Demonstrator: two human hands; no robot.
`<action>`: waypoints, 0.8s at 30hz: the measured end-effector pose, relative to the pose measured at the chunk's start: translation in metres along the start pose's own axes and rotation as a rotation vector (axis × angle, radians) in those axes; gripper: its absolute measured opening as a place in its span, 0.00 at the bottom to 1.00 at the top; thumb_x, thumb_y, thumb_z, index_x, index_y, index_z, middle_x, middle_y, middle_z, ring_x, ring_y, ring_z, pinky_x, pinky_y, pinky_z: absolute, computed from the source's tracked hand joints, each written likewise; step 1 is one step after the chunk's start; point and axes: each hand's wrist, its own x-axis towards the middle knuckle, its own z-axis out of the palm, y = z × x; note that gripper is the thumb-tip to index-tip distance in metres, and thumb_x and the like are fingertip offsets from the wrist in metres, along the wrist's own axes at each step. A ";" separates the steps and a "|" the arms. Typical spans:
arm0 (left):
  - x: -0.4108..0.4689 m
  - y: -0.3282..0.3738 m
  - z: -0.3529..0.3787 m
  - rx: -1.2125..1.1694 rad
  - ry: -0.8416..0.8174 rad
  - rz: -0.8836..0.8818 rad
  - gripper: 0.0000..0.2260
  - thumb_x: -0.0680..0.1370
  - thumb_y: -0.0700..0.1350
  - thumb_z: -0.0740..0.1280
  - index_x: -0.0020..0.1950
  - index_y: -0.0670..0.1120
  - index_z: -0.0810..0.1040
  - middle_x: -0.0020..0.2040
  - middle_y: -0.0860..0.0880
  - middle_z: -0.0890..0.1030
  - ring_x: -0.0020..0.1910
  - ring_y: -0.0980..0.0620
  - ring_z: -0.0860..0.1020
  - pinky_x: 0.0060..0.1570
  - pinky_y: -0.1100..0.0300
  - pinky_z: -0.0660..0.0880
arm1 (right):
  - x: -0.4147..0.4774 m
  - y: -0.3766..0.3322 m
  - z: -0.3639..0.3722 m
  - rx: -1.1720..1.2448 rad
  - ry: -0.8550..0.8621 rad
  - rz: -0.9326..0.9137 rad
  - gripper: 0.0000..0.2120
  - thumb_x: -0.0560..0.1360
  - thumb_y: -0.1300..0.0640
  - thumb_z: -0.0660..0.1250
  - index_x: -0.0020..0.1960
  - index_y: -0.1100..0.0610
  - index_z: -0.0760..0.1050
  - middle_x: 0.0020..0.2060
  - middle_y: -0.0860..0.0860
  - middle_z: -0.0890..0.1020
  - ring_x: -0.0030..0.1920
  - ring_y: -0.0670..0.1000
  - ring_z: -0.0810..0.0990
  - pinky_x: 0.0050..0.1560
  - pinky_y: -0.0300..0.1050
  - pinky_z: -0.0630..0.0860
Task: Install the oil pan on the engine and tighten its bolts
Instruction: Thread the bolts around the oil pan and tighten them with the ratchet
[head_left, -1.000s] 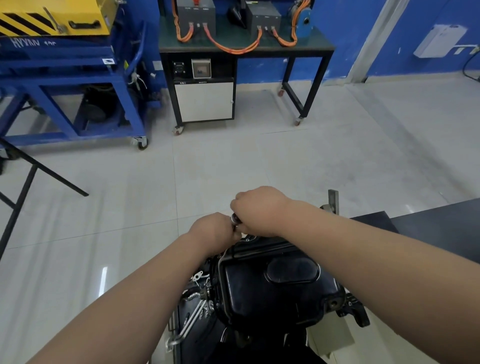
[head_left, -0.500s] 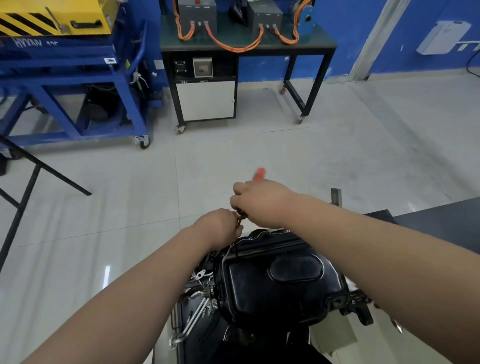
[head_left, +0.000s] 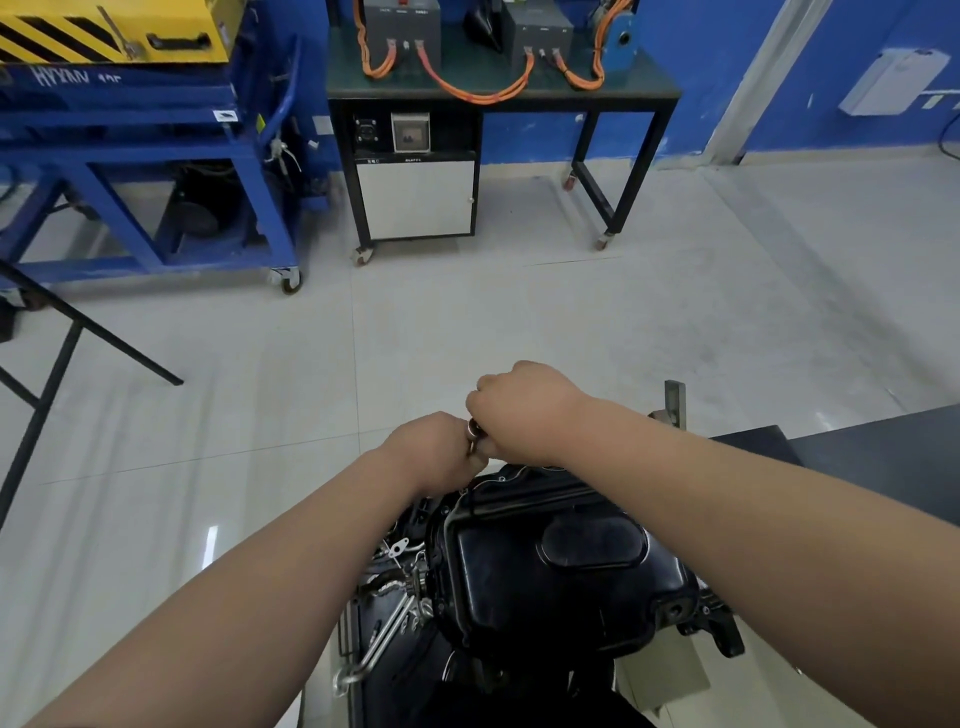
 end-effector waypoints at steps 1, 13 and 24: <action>-0.001 -0.001 0.000 -0.012 -0.019 -0.028 0.13 0.76 0.48 0.55 0.32 0.47 0.67 0.34 0.49 0.76 0.36 0.47 0.74 0.33 0.59 0.68 | 0.001 -0.006 0.002 -0.009 -0.008 0.068 0.15 0.77 0.43 0.58 0.38 0.52 0.71 0.34 0.49 0.71 0.39 0.54 0.76 0.32 0.42 0.62; -0.001 -0.002 0.003 0.039 0.039 0.004 0.12 0.78 0.47 0.55 0.39 0.46 0.73 0.44 0.44 0.81 0.38 0.46 0.74 0.35 0.59 0.68 | 0.001 -0.009 -0.004 -0.095 0.021 -0.048 0.12 0.77 0.46 0.58 0.48 0.52 0.75 0.45 0.51 0.76 0.44 0.55 0.78 0.44 0.46 0.66; -0.002 -0.003 0.001 -0.039 0.021 0.019 0.15 0.76 0.51 0.56 0.30 0.50 0.64 0.32 0.49 0.72 0.38 0.45 0.76 0.34 0.58 0.69 | 0.002 -0.003 -0.002 -0.042 -0.006 -0.005 0.09 0.76 0.49 0.59 0.47 0.53 0.73 0.46 0.51 0.76 0.42 0.54 0.76 0.40 0.44 0.64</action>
